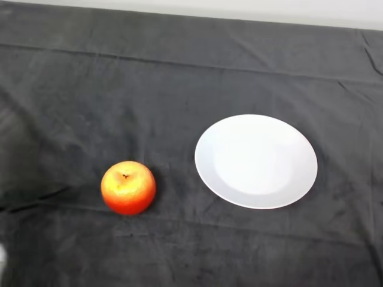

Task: Move the apple to the plate

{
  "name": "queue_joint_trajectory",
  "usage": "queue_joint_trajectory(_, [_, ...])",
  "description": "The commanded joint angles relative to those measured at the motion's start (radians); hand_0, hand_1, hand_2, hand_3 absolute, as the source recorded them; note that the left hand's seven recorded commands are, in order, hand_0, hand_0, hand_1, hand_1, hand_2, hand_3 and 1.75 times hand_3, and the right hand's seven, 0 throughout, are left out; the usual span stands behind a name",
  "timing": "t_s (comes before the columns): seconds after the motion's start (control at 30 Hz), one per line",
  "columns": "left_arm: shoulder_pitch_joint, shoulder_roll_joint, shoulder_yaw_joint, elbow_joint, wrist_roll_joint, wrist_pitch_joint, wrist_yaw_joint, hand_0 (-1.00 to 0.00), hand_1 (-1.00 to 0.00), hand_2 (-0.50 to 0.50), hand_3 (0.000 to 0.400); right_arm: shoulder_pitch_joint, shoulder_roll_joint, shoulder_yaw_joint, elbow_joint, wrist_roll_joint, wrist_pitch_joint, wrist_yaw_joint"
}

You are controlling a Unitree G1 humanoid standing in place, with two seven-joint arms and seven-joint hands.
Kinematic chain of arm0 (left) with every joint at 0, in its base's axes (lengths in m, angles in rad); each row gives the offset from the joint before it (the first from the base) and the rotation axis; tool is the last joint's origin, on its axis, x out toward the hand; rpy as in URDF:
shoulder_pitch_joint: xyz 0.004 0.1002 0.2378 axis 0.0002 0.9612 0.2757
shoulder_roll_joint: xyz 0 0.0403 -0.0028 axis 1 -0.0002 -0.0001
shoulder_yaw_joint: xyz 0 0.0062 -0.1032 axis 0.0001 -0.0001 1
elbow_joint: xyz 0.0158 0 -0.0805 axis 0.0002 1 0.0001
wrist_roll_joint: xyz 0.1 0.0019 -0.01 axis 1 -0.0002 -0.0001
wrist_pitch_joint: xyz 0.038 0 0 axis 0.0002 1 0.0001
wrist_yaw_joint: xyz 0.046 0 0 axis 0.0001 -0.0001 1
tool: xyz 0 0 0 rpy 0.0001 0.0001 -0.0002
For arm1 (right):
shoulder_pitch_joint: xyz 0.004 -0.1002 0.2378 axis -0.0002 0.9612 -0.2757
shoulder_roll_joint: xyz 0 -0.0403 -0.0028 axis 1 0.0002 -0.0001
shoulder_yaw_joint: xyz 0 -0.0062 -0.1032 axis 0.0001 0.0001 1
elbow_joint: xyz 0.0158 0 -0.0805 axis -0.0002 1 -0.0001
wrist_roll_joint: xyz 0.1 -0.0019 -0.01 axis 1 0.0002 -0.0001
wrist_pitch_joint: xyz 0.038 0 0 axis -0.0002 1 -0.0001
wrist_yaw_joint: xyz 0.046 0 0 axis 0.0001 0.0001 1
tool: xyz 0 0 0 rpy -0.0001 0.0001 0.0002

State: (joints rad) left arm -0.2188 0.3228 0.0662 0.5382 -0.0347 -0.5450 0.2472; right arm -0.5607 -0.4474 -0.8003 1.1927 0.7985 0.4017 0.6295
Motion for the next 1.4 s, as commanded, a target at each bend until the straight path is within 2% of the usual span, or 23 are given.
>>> queue_joint_trajectory(0.03, [-0.042,-0.012,-0.028,-0.061,0.016,0.021,0.018,0.0,0.0,0.0,0.0,0.0,-0.018,-0.0124,-0.007,-0.0058,0.003,-0.0076])
queue_joint_trajectory(0.23, [-0.051,-0.014,-0.125,-0.099,0.021,0.062,0.034,0.0,0.0,0.0,0.0,0.001,-0.017,-0.0118,-0.01,-0.0056,0.003,-0.0094])
queue_joint_trajectory(0.43, [-0.07,-0.012,-0.2,-0.088,0.023,0.069,0.042,0.0,0.0,0.0,0.0,0.002,-0.016,-0.0114,-0.012,-0.0053,0.003,-0.0108])
queue_joint_trajectory(0.87, [-0.178,-0.039,-0.335,0.134,0.024,0.042,0.065,0.0,0.0,0.0,0.0,0.002,-0.016,-0.0112,-0.013,-0.0042,0.004,-0.0119])
queue_joint_trajectory(1.17, [-0.239,-0.046,-0.391,0.277,0.006,0.039,0.052,0.0,0.0,0.0,0.0,0.001,-0.018,-0.0115,-0.011,-0.0033,0.005,-0.0112])
queue_joint_trajectory(1.2, [-0.245,-0.046,-0.396,0.291,0.005,0.039,0.05,-0.62,0.0,-0.31,0.246,0.001,-0.018,-0.0116,-0.011,-0.0032,0.005,-0.0111])
queue_joint_trajectory(1.23, [-0.25,-0.047,-0.399,0.303,0.003,0.039,0.048,-1.0,-0.48,-0.26,0.4,0.001,-0.018,-0.0116,-0.01,-0.0031,0.005,-0.011])
queue_joint_trajectory(1.27, [-0.256,-0.047,-0.403,0.315,0.002,0.039,0.046,-1.0,-0.97,-0.01,0.4,0.001,-0.018,-0.0117,-0.01,-0.003,0.005,-0.0108])
queue_joint_trajectory(1.3, [-0.26,-0.046,-0.406,0.324,0.001,0.04,0.044,-1.0,-1.0,0.0,0.4,0.001,-0.018,-0.0117,-0.01,-0.003,0.005,-0.0107])
queue_joint_trajectory(1.4, [-0.274,-0.044,-0.413,0.349,-0.002,0.043,0.04,-1.0,-1.0,0.0,0.4,0.0,-0.019,-0.0119,-0.009,-0.0027,0.005,-0.0103])
